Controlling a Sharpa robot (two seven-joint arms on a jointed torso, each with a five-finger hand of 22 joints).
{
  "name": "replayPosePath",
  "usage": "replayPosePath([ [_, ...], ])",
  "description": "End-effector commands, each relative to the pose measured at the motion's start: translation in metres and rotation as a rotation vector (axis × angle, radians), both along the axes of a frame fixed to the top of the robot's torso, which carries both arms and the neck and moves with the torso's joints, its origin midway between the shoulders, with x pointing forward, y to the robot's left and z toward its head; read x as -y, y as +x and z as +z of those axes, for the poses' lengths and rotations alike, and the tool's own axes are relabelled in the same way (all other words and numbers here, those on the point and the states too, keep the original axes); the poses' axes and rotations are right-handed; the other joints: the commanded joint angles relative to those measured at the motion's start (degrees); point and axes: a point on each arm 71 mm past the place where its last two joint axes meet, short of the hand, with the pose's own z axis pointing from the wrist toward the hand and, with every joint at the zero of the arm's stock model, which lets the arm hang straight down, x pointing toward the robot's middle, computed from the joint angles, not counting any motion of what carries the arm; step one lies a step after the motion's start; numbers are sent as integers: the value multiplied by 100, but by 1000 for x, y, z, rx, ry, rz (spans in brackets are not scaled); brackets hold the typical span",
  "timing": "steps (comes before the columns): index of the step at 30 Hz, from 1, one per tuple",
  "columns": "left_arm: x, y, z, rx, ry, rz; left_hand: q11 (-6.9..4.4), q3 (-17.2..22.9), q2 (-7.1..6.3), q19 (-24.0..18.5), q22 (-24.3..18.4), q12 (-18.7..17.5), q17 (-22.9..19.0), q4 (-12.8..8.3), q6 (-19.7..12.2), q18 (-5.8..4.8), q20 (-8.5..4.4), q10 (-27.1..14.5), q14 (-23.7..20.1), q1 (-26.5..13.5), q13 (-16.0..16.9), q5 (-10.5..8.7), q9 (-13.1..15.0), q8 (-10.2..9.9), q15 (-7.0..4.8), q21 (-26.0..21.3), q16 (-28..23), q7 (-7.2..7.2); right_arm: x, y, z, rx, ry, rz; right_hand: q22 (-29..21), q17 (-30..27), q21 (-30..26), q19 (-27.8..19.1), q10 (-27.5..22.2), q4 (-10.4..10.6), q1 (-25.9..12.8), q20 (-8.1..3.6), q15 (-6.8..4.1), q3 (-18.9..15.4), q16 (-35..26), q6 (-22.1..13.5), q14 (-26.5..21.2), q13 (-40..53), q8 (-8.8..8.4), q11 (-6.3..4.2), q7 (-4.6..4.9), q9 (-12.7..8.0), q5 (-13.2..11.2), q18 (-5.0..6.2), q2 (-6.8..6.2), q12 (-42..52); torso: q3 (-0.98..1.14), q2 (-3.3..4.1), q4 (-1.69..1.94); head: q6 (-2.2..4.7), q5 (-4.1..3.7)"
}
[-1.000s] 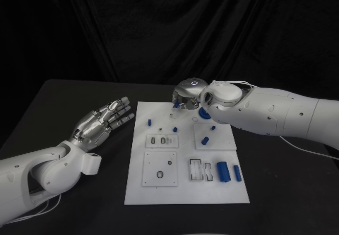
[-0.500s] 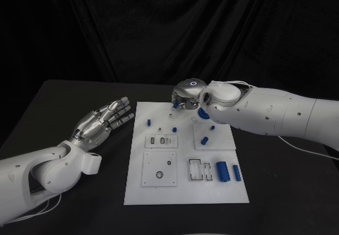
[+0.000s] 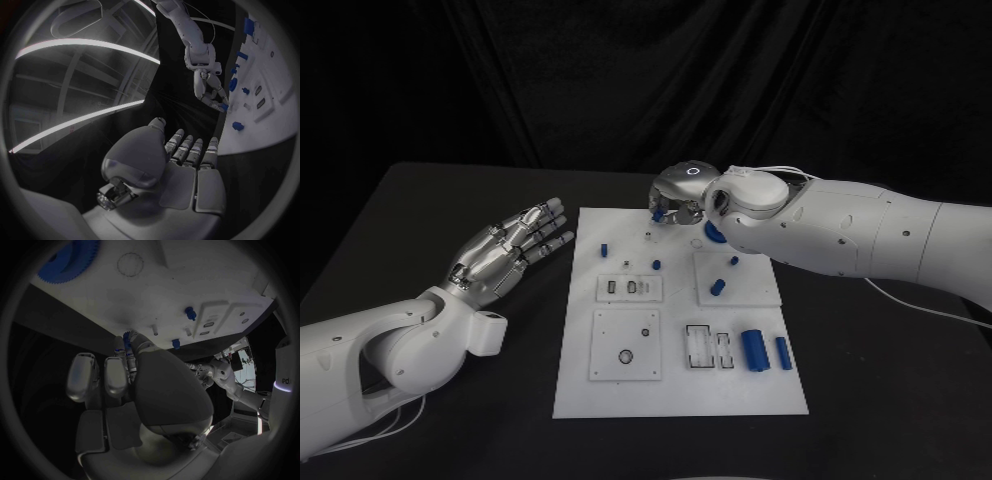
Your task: Assemble the parts on the task board
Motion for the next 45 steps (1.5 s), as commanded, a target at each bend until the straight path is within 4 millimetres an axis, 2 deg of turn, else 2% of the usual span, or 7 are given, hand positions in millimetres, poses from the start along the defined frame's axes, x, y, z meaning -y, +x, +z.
replayPosePath([
  [1, -4, -1, 14, 162, -118, 38, -6, 38, -14, 27, 4, 9, 6, 6, 0, -35, 26, 17, -6, 63, 9, 30, 3, 14, 43, 19, 23, 61, 0, 0, -1, 9, 7, -7, -5, -9, 14, 17, 32, -2, 19, 10, 13, 43, 3, 150, 29, -3, 107, 13, 16, 641, 23, -75, 51, -30, -5, 6, 9, 0, -6],
  [32, -5, 0, 12, 153, -115, 40, -13, 74, -10, 29, 3, 6, 6, -9, 19, -47, 28, 10, -3, 75, 7, 42, 5, 17, 54, 20, 28, 114, -7, 0, -5, -8, -2, -5, -18, -73, -11, -25, -42, 29, -70, 44, 53, 91, -46, 10, -18, -6, -9, 59, 49, 664, -55, -69, 5, -187, 1, 6, 3, -50, -12],
  [37, -5, 1, 12, 152, -114, 41, -18, 84, -9, 32, 3, 5, 6, -13, 41, -50, 28, 9, -2, 77, 7, 45, 8, 20, 57, 22, 29, 133, -7, 0, -6, -11, -6, -11, -77, -142, -68, -95, -361, 69, -144, 128, 166, 138, -94, -382, -78, -10, -284, 196, 70, 580, -92, -60, -88, -394, 1, 5, 3, -55, -10],
  [38, -5, 1, 12, 152, -114, 41, -24, 94, -10, 34, 3, 3, 6, -17, 55, -55, 28, 4, -4, 78, 6, 46, 10, 23, 57, 23, 29, 154, -7, 0, -6, -10, -5, -11, -130, -184, -106, -137, -543, 76, -160, 154, 215, 145, -118, -618, -108, -16, -430, 240, 61, 517, -102, -46, -130, -446, 1, 6, 3, -54, -11],
  [40, -5, 1, 12, 152, -114, 41, -24, 94, -10, 34, 3, 3, 6, -17, 55, -55, 28, 4, -4, 78, 6, 46, 10, 23, 57, 23, 29, 154, -7, 0, -6, -9, -4, -11, -177, -232, -152, -192, -967, 52, -174, 175, 177, 157, -146, -945, -162, -13, -643, 285, -23, 410, -123, -22, -191, -437, 0, 7, 3, -53, -13],
  [41, -5, 1, 12, 152, -115, 41, -24, 94, -10, 34, 3, 3, 6, -17, 55, -55, 28, 4, -4, 78, 6, 46, 10, 23, 57, 23, 29, 154, -7, 0, -6, -8, -3, -11, -269, -323, -228, -267, -1472, -11, -180, 126, 117, 123, -205, -1411, -225, -13, -717, 317, -52, 262, -145, 2, -228, -440, 0, 7, 3, -53, -13],
  [45, -5, 1, 12, 152, -115, 41, -36, 106, -12, 33, 2, 2, 6, -21, 78, -59, 28, 4, -4, 79, 6, 47, 13, 27, 58, 22, 31, 182, -7, 0, -5, -5, -1, -9, -409, -485, -358, -386, -1905, -119, -221, 110, 102, 26, -309, -2045, -331, -5, -733, 314, -223, 44, -175, 32, -238, -427, -1, 6, -2, -53, -8],
])
